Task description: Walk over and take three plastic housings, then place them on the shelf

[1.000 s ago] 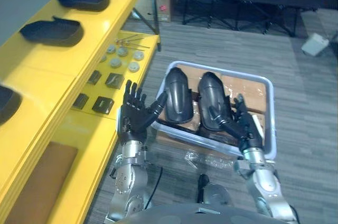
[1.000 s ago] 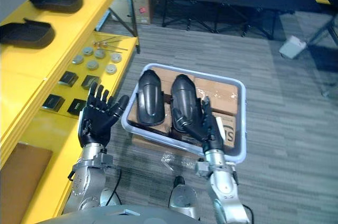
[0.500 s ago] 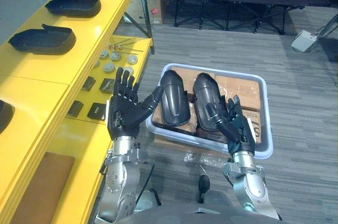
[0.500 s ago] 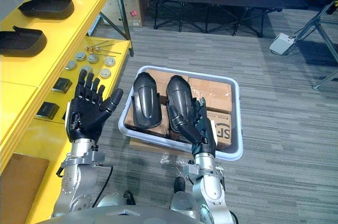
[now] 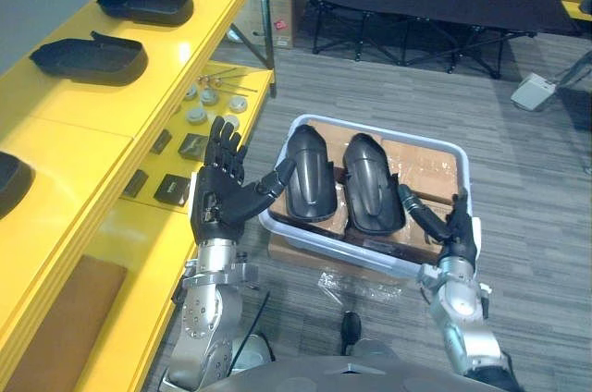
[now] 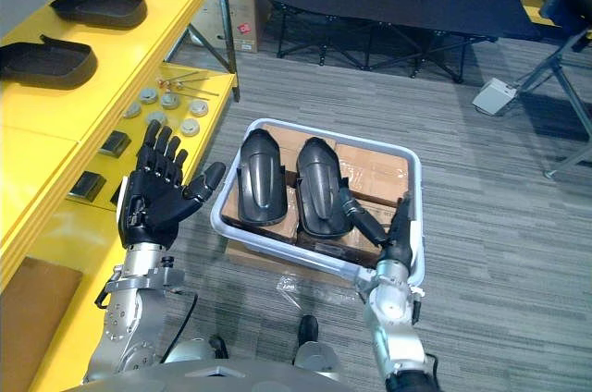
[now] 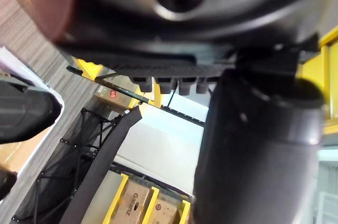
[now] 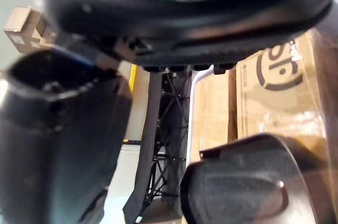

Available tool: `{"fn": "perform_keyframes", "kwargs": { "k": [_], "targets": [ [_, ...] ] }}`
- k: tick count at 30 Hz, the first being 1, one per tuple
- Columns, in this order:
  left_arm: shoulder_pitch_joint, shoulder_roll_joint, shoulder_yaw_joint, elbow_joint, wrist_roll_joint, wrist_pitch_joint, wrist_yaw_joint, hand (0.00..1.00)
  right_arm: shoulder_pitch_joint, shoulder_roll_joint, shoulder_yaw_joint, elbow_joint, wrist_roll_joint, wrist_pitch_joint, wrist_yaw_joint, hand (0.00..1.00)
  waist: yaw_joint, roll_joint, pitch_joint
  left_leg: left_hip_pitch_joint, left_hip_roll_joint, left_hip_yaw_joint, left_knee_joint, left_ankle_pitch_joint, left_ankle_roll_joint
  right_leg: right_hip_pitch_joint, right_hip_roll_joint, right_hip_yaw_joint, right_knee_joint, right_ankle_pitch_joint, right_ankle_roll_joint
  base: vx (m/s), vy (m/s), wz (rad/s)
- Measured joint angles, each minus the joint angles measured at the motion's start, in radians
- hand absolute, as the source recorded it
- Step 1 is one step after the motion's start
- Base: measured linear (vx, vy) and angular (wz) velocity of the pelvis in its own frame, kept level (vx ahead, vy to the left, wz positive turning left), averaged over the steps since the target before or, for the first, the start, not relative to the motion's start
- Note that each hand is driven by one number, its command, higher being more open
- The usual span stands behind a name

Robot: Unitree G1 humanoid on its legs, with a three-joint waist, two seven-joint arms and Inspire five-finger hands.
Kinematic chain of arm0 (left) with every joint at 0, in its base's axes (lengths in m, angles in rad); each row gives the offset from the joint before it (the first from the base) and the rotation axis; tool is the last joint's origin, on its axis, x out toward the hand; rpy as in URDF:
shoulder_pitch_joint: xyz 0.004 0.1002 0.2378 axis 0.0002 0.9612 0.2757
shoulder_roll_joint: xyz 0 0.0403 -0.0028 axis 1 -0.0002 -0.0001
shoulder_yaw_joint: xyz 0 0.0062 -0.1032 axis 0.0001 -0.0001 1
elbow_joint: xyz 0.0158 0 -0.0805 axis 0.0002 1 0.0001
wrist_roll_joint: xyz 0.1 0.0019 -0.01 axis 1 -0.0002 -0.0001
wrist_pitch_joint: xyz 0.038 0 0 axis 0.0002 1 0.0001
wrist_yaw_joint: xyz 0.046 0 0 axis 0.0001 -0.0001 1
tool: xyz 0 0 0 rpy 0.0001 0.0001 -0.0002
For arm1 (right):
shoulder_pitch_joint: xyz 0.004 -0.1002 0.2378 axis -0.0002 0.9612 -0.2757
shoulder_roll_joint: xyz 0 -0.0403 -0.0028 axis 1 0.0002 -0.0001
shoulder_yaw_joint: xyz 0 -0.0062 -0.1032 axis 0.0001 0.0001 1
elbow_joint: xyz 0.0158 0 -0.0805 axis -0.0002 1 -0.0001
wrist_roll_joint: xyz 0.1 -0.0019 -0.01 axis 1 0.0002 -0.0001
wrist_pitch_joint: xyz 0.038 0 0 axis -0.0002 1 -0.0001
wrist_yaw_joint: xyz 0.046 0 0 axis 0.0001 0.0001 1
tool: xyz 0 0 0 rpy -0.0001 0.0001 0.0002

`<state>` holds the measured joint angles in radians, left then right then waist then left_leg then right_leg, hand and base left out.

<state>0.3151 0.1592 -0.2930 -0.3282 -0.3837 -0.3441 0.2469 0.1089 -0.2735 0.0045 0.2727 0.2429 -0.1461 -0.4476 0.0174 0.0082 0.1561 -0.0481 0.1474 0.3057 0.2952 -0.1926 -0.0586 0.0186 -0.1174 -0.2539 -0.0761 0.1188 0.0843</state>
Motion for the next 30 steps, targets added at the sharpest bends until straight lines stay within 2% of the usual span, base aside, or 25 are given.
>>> {"fn": "perform_keyframes", "kwargs": {
  "k": [5,11,14,21,24,30],
  "targets": [
    [0.003,0.008,0.042,-0.001,-0.001,0.005,-0.044,1.0,-0.143,-0.084,-0.032,0.172,-0.001,-0.001,0.011,1.0,0.02,0.001,0.009,-0.048,0.0,-0.047,0.04,-0.007,0.007,-0.002,-0.003,-0.042,0.0,0.006,0.002,-0.06,-0.002,0.25],
    [0.009,0.026,0.075,-0.032,-0.004,0.006,-0.083,1.0,-0.277,-0.135,-0.034,0.313,-0.003,-0.001,0.01,1.0,0.065,0.008,0.067,-0.103,0.0,-0.087,0.086,-0.012,0.011,-0.013,-0.006,-0.08,0.005,0.01,0.006,-0.07,0.004,0.19],
    [0.009,0.031,0.081,-0.035,-0.004,0.006,-0.096,1.0,-0.322,-0.166,-0.034,0.35,-0.004,0.01,0.022,1.0,0.065,0.009,0.093,-0.121,-0.009,-0.101,0.088,-0.005,0.017,-0.02,-0.017,-0.097,0.006,0.011,0.007,-0.04,0.034,0.19],
    [-0.012,0.05,0.078,-0.035,-0.006,0.006,-0.105,1.0,-0.431,-0.229,-0.034,0.496,-0.045,0.103,0.033,1.0,0.072,-0.003,0.154,-0.156,-0.016,-0.113,0.102,-0.002,0.022,-0.043,-0.021,-0.107,0.009,0.016,0.007,0.0,0.015,0.05],
    [-0.029,0.054,0.079,-0.035,-0.007,0.006,-0.104,1.0,-0.488,-0.259,-0.034,0.559,-0.069,0.138,0.033,1.0,0.081,0.004,0.194,-0.16,-0.018,-0.117,0.104,-0.002,0.023,-0.052,-0.023,-0.112,0.025,0.016,0.006,-0.01,0.004,0.01],
    [-0.071,0.056,0.078,-0.035,-0.007,0.006,-0.09,1.0,-0.603,-0.346,-0.043,0.63,-0.078,0.151,0.096,1.0,0.085,0.026,0.254,-0.209,-0.03,-0.134,0.126,0.005,0.036,-0.096,-0.037,-0.122,0.056,0.016,0.006,-0.08,0.026,0.07]
  ]
}}
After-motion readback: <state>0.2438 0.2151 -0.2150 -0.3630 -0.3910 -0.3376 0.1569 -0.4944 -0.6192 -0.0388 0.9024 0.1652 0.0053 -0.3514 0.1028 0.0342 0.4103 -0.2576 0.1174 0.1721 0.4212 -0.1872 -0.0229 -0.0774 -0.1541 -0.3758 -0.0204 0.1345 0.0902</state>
